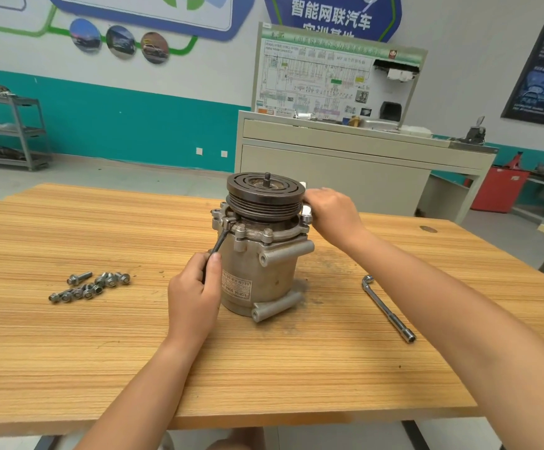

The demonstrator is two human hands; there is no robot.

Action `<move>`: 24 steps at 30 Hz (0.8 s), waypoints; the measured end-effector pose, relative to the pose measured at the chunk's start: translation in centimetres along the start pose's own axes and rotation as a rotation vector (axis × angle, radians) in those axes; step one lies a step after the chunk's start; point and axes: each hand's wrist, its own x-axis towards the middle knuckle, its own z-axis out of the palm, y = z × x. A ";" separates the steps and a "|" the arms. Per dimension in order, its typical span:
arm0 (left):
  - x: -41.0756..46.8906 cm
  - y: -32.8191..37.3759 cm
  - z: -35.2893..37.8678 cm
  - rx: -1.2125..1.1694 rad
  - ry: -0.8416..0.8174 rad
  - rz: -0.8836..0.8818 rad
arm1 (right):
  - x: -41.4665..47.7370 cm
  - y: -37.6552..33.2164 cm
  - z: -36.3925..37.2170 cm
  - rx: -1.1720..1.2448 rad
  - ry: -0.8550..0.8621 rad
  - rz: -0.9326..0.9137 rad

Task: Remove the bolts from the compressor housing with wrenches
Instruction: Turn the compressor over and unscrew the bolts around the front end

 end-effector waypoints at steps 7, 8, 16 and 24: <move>0.0 0.1 0.1 -0.020 -0.007 -0.019 | -2.1 1.3 -3.9 0.135 0.059 0.439; 0.0 0.1 0.1 -0.018 -0.006 -0.018 | -2.9 0.9 -5.1 0.137 0.095 0.416; 0.0 0.2 0.1 -0.011 -0.003 -0.021 | -5.3 -4.5 -9.8 -0.344 -0.426 0.333; 0.0 0.3 0.1 -0.013 0.001 -0.031 | -2.1 -8.6 -9.7 -0.571 -0.678 0.207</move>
